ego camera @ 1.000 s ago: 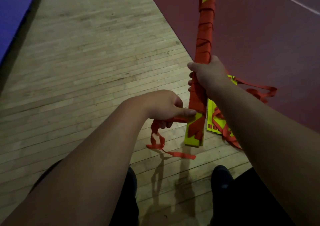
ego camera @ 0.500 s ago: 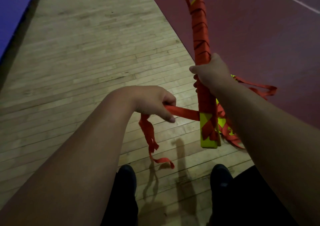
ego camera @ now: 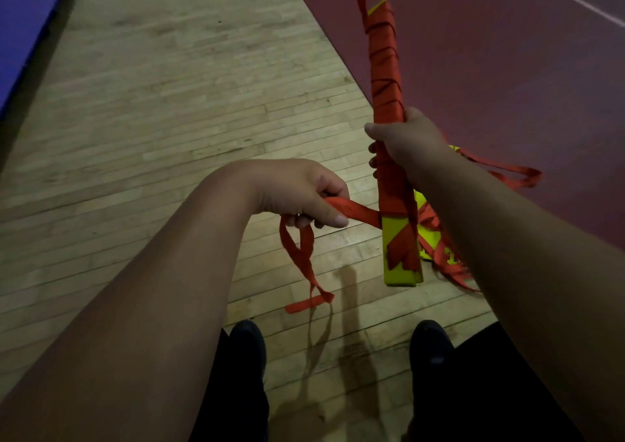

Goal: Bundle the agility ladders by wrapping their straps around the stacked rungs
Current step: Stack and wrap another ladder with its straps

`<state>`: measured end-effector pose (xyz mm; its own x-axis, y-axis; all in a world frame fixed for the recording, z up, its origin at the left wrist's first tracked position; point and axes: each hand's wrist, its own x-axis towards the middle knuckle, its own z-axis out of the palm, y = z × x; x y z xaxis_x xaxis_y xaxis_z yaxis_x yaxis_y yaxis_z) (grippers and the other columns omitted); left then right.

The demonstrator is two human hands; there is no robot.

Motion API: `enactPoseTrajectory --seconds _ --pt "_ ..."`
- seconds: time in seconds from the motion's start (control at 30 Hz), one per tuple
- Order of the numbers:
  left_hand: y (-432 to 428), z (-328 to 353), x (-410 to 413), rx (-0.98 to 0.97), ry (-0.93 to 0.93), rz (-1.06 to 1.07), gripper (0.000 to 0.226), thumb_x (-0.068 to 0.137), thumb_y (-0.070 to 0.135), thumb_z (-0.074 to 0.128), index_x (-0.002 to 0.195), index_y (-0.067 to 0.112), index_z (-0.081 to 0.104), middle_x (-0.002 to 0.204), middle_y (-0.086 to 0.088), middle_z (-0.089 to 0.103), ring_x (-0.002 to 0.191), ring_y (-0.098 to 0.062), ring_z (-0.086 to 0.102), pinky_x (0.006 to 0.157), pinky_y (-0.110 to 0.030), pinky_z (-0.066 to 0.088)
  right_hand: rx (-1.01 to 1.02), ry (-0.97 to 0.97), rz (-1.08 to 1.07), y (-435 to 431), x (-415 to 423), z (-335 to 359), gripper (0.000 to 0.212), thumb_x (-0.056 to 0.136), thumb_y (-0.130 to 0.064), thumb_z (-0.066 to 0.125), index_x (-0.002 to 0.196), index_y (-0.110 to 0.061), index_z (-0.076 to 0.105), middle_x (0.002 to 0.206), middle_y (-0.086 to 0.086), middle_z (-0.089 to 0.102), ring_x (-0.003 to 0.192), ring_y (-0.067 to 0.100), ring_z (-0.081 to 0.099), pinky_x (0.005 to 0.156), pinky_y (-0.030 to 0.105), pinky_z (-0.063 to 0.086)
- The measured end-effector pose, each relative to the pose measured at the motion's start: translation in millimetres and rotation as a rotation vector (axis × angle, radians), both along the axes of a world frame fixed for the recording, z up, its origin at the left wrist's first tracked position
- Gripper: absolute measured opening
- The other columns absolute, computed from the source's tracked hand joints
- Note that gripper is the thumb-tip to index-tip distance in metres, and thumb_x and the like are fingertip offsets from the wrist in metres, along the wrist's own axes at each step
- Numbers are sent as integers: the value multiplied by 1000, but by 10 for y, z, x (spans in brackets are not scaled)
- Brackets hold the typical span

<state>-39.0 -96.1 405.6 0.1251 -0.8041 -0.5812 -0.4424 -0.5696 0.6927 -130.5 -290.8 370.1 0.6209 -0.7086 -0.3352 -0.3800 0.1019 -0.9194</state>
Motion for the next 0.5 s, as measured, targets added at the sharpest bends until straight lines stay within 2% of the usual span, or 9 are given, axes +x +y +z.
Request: enactPoseTrajectory --seconds 0.13,0.23,0.33,0.4,0.5 --pt "-10 76 -6 -10 -15 59 23 101 39 75 102 16 80 67 0 58 52 -9 42 48 -20 35 -25 -39 -37 2 5 -3 35 100 -19 73 130 -14 56 116 20 72 77 23 70 47 26 57" --pt "-35 85 -51 22 -58 53 28 103 47 69 105 23 84 63 0 52 50 -9 38 48 -22 32 -72 -40 -55 -6 19 -36 32 100 -22 71 128 -18 56 112 15 72 83 23 72 48 25 56" --pt "-66 87 -77 38 -123 52 24 102 48 70 106 30 85 60 5 50 49 -8 38 51 -24 32 -123 -19 -61 6 43 -40 28 102 -32 65 126 -21 55 106 10 70 78 21 71 65 36 64" --pt "-94 105 -102 23 -152 77 25 100 53 72 101 32 86 62 3 49 52 -11 38 52 -26 32 -158 -3 -72 23 72 -48 31 104 -42 59 127 -22 53 105 7 69 80 21 72 70 40 64" --pt "-155 157 -186 -5 -277 81 39 92 71 71 93 35 85 67 11 60 62 -6 56 60 -22 42 -198 -4 -98 75 125 -49 46 103 -57 48 131 -21 49 101 4 67 94 29 73 87 51 62"
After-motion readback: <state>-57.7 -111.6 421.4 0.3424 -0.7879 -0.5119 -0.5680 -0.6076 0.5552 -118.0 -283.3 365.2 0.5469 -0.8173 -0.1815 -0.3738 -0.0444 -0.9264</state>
